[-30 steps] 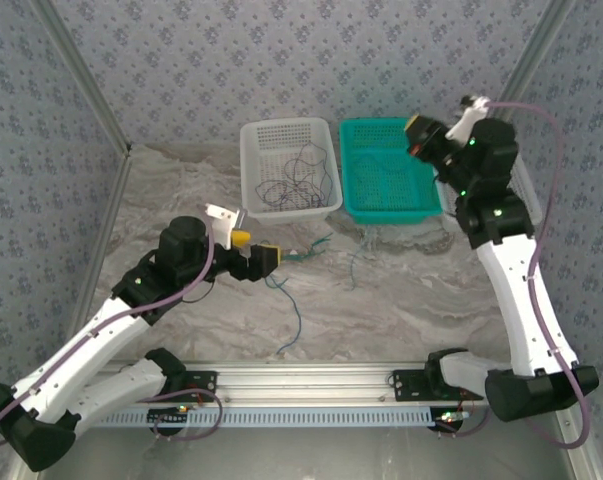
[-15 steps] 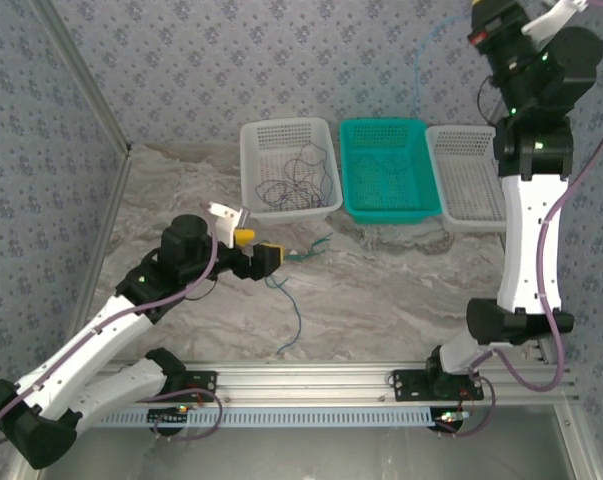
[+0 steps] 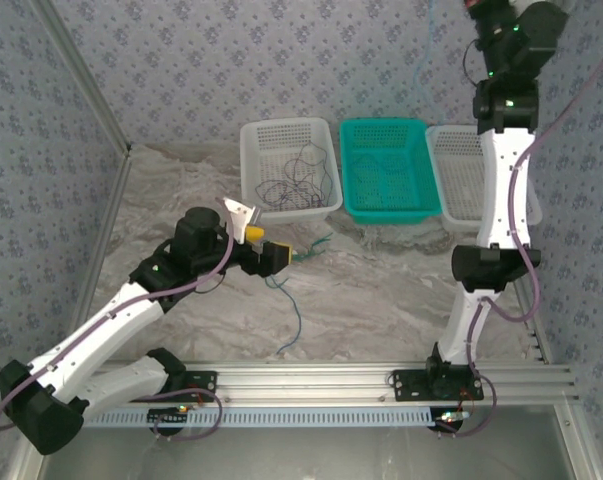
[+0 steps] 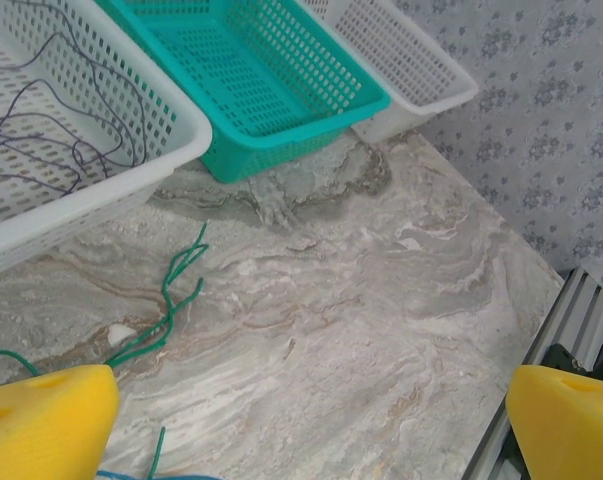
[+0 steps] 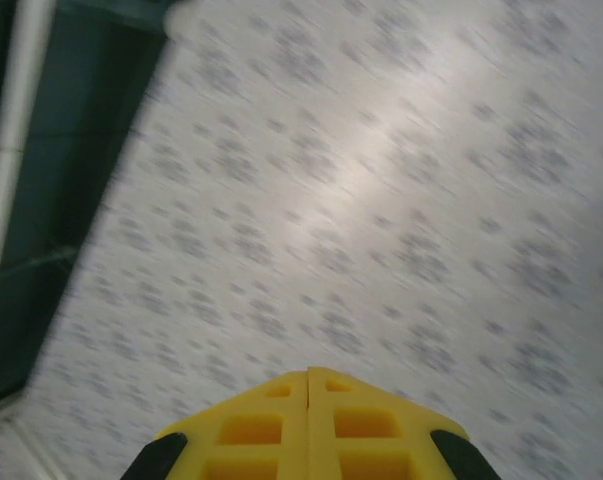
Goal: Untangle the cables
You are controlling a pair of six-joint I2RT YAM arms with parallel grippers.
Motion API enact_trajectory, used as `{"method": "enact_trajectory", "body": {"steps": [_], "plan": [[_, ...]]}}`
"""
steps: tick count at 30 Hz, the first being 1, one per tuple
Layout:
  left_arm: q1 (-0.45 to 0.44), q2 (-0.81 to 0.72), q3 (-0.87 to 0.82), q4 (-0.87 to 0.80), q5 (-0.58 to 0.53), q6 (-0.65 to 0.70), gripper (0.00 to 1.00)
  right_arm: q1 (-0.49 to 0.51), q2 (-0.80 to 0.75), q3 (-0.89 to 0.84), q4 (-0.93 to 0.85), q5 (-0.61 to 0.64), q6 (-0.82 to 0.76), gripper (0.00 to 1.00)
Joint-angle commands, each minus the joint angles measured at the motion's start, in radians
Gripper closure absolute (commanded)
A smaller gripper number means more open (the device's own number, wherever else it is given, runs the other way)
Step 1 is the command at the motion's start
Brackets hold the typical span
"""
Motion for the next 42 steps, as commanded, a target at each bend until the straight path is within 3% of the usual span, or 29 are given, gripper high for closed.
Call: {"method": "enact_trajectory", "body": {"steps": [1, 8, 12, 13, 15, 19, 23, 26, 28, 31, 33, 39, 42], "plan": [[-0.009, -0.003, -0.002, 0.051, 0.013, 0.009, 0.01, 0.009, -0.054, -0.254, 0.039, -0.021, -0.103, 1.0], [-0.007, -0.007, 0.005, 0.022, -0.018, 0.015, 0.0, 0.092, -0.145, -0.859, 0.129, -0.036, -0.286, 1.0], [-0.008, -0.013, 0.005, 0.022, -0.03, 0.006, 0.01, 0.135, -0.125, -1.009, 0.056, -0.022, -0.385, 1.0], [-0.007, -0.014, 0.007, 0.017, -0.036, 0.006, 0.01, 0.144, -0.122, -1.006, 0.01, -0.008, -0.406, 0.93], [-0.008, -0.021, 0.01, 0.004, -0.052, 0.005, 0.01, 0.161, -0.138, -0.979, -0.096, 0.041, -0.469, 0.68], [-0.007, -0.046, 0.006, -0.019, -0.111, 0.002, 0.01, 0.193, -0.229, -0.919, -0.232, 0.238, -0.513, 0.3], [-0.01, -0.077, 0.012, -0.085, -0.179, 0.009, 0.01, 0.204, -0.37, -0.911, -0.317, 0.253, -0.512, 0.17], [-0.01, -0.123, 0.005, -0.116, -0.226, 0.001, 0.01, 0.253, -0.517, -1.013, -0.315, 0.194, -0.527, 0.18], [-0.009, -0.148, 0.011, -0.168, -0.32, -0.02, 0.01, 0.322, -0.619, -1.126, -0.314, 0.176, -0.506, 0.19], [-0.008, -0.172, 0.037, -0.31, -0.509, -0.089, 0.0, 0.487, -0.743, -1.327, -0.285, 0.187, -0.431, 0.2], [-0.005, -0.181, 0.057, -0.402, -0.578, -0.128, 0.01, 0.636, -0.784, -1.445, -0.298, 0.256, -0.379, 0.21], [-0.001, -0.245, 0.012, -0.426, -0.579, -0.156, 0.01, 0.982, -0.683, -1.549, -0.408, 0.401, -0.2, 0.22], [0.001, -0.264, -0.003, -0.429, -0.564, -0.168, 0.0, 1.065, -0.559, -1.537, -0.502, 0.413, -0.136, 0.22]]}}
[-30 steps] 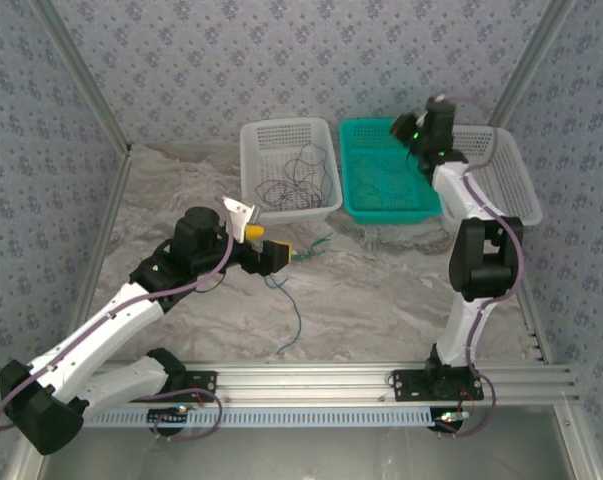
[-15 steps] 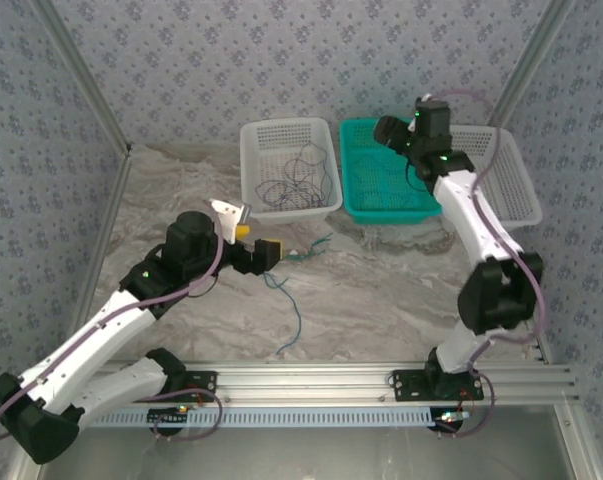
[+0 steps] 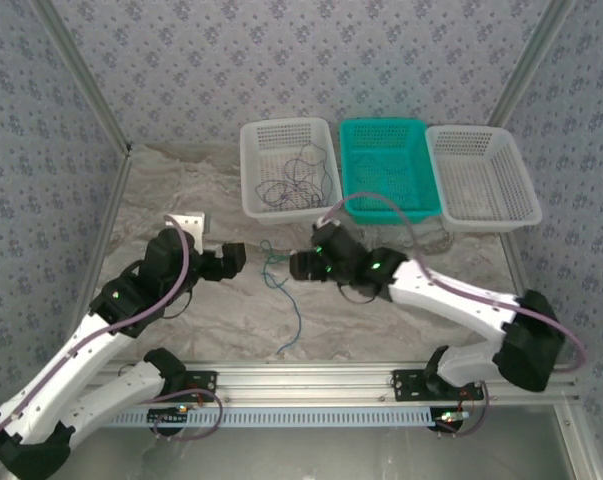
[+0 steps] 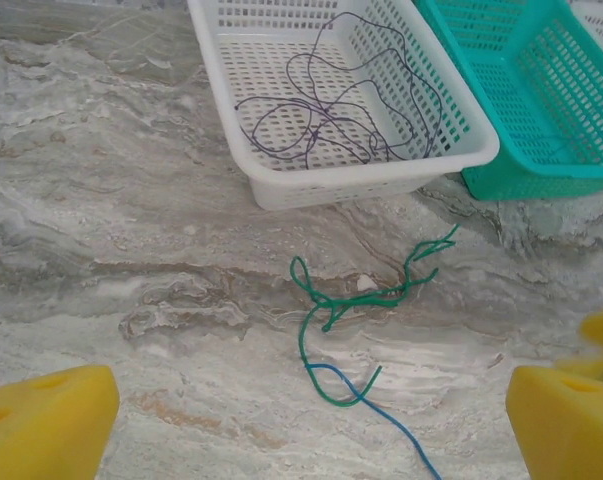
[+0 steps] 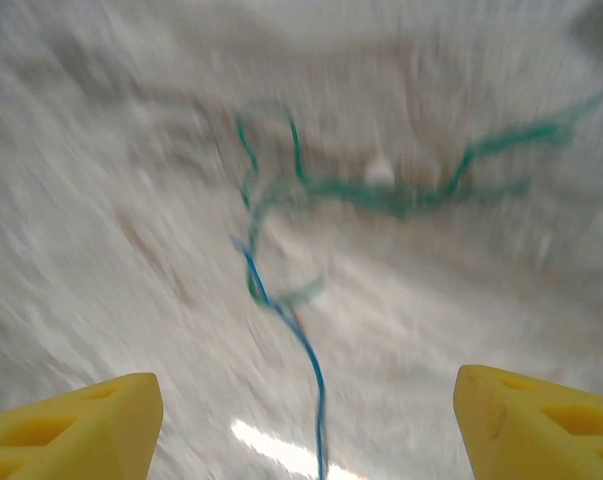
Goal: Untangle the cables
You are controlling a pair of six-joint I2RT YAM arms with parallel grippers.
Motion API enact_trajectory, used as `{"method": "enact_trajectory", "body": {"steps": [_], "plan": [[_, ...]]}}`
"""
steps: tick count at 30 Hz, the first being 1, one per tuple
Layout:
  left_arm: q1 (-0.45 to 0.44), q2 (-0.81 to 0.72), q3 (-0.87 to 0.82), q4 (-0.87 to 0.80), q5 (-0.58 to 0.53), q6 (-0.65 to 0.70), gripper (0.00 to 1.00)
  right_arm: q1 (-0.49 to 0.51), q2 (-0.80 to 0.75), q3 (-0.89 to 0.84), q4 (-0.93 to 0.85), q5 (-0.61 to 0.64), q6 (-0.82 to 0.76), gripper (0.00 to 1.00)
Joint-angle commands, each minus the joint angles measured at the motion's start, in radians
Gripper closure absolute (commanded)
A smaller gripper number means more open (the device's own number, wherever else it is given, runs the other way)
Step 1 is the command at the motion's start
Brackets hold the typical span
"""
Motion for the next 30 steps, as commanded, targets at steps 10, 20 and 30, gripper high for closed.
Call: {"method": "enact_trajectory", "body": {"steps": [10, 20, 30], "plan": [[0.009, 0.009, -0.027, -0.067, 0.009, -0.023, 0.0, 0.16, 0.399, 0.076, -0.164, -0.082, 0.135, 0.24], [0.013, 0.016, -0.038, -0.051, 0.006, -0.027, 0.01, 0.169, 0.464, 0.055, -0.278, 0.004, 0.189, 0.88], [0.016, 0.001, -0.077, 0.121, 0.263, 0.063, 0.01, 0.072, 0.052, -0.09, -0.2, 0.102, 0.111, 1.0]]}}
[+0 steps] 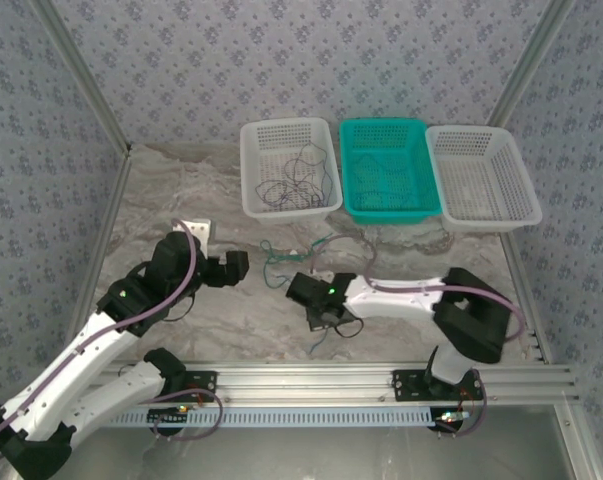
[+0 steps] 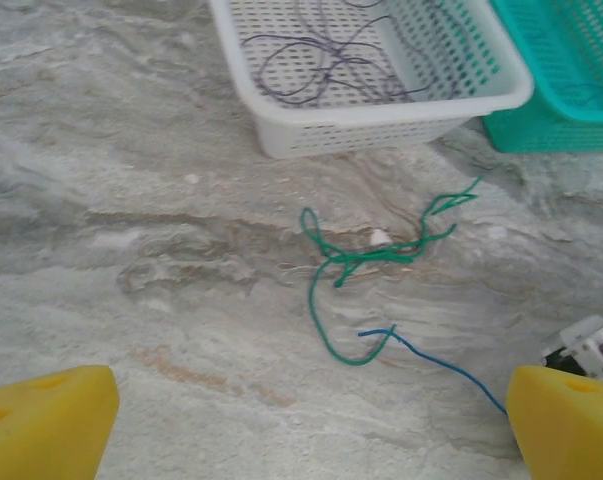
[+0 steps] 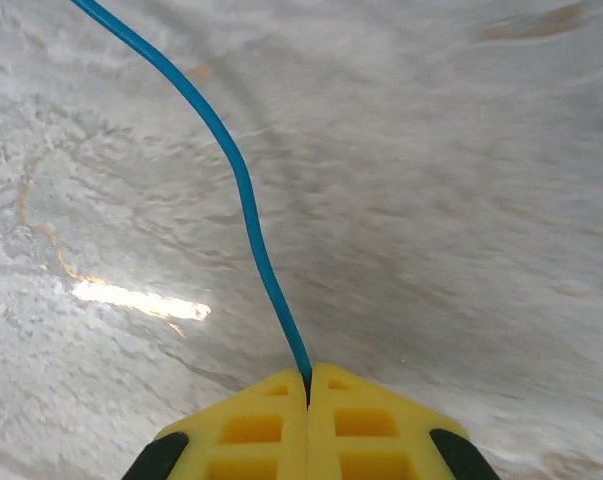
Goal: Untangle the cables
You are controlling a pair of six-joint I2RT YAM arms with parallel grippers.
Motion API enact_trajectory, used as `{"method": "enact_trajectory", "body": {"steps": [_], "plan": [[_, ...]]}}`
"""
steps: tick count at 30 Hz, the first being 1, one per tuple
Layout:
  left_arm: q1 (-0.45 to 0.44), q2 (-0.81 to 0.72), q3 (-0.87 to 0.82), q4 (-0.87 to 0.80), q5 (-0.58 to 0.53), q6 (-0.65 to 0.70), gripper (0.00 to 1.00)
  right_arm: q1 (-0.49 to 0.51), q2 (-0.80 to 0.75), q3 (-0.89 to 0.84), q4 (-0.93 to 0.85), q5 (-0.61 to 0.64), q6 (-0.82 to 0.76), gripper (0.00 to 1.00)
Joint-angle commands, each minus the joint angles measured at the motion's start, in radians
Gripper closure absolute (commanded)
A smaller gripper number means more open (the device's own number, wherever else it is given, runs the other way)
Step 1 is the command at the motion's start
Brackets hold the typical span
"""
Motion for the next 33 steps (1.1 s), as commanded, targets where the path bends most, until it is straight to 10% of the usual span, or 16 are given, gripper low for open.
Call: {"method": "enact_trajectory", "body": {"steps": [1, 9, 17, 21, 25, 33], "plan": [[0.001, -0.014, -0.028, 0.14, 0.225, 0.066, 0.0, -0.063, -0.184, 0.0, -0.008, 0.055, -0.066, 1.0], [-0.024, 0.009, -0.039, 0.351, 0.551, 0.086, 0.01, -0.506, -0.402, 0.159, -0.058, -0.028, -0.285, 1.0], [-0.049, 0.024, -0.008, 0.358, 0.492, 0.071, 0.01, -0.931, -0.008, 0.491, 0.093, -0.128, -0.416, 1.0], [-0.049, 0.019, 0.016, 0.203, 0.2, -0.005, 0.01, -0.999, 0.263, 0.697, 0.094, -0.167, -0.434, 0.96], [-0.049, 0.049, 0.029, 0.115, 0.182, -0.045, 0.01, -1.001, 0.418, 0.923, -0.028, -0.178, -0.459, 0.4], [-0.008, 0.251, 0.042, 0.023, -0.037, -0.296, 0.01, -0.878, 0.063, 0.629, 0.131, -0.233, -0.442, 0.33]]}}
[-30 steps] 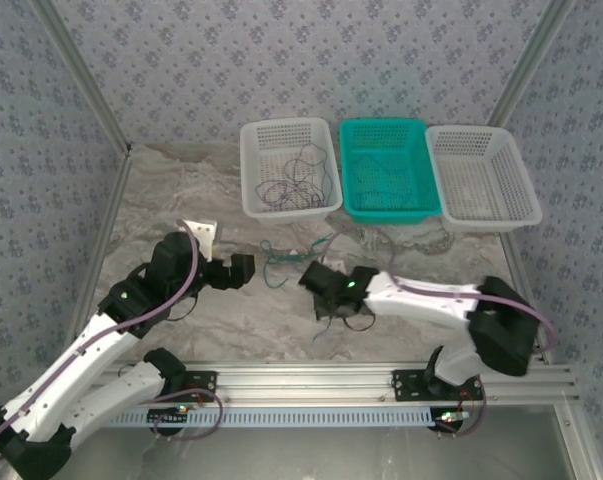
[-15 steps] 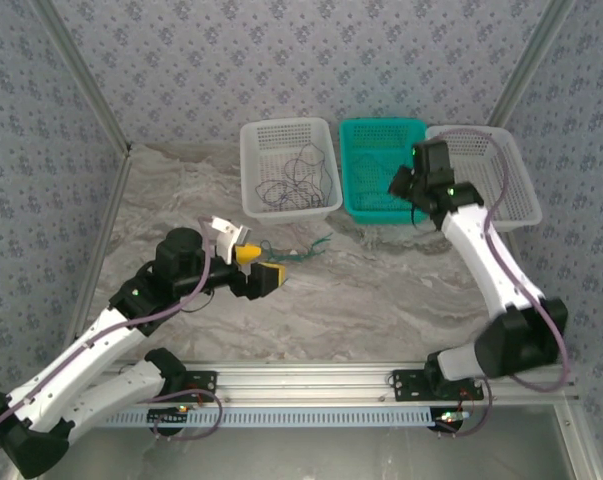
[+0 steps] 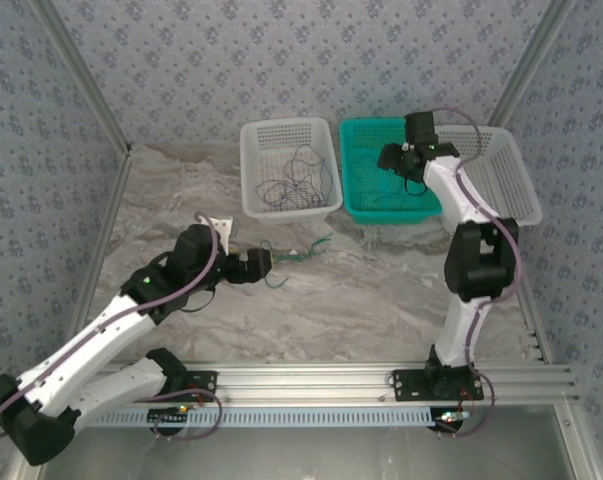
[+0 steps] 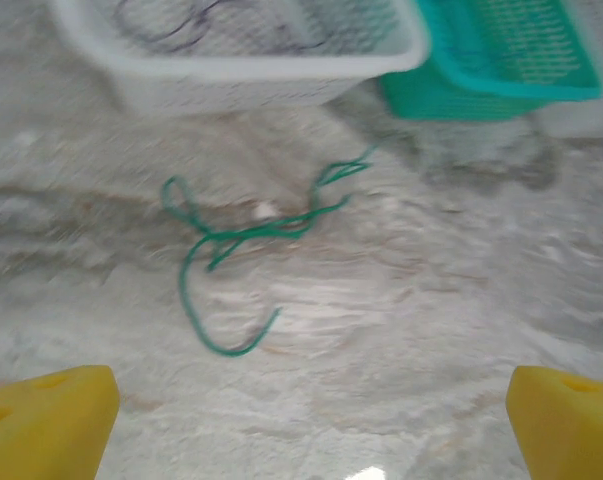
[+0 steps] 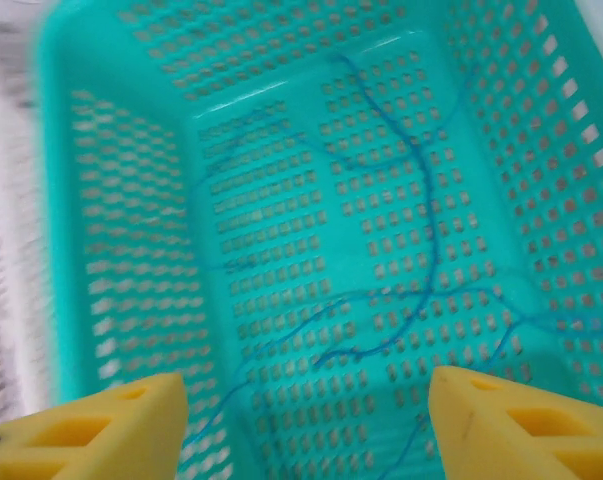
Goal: Untangle the cables
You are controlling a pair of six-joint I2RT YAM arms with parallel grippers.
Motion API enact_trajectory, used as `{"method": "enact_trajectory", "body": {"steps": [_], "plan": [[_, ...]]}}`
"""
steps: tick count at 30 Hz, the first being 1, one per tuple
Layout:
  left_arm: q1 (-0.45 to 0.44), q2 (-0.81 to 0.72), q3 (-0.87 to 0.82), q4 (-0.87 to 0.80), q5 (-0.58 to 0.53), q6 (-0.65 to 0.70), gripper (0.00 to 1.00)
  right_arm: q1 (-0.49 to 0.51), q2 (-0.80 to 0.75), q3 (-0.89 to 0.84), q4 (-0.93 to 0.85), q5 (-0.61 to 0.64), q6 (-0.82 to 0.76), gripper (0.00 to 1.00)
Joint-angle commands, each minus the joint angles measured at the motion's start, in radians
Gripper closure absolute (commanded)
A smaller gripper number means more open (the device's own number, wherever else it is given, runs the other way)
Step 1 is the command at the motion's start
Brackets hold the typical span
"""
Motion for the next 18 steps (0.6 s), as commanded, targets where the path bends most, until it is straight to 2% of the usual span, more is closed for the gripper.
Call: {"method": "enact_trajectory", "body": {"steps": [1, 6, 9, 13, 18], "plan": [[0.04, 0.109, 0.032, -0.048, -0.133, -0.176, 0.02, 0.101, -0.284, -0.183, 0.09, -0.03, 0.014, 0.33], [0.105, 0.289, -0.011, 0.194, -0.07, -0.31, 0.11, 0.274, -0.545, -0.441, 0.124, 0.003, 0.067, 0.34], [0.123, 0.42, 0.008, 0.314, -0.041, -0.337, 0.17, 0.373, -0.66, -0.591, 0.145, -0.015, 0.092, 0.34], [0.143, 0.604, 0.089, 0.384, 0.026, -0.358, 0.23, 0.486, -0.722, -0.669, 0.11, -0.054, 0.132, 0.35], [0.147, 0.745, 0.123, 0.429, 0.07, -0.401, 0.4, 0.543, -0.744, -0.69, 0.034, 0.02, 0.151, 0.36]]}}
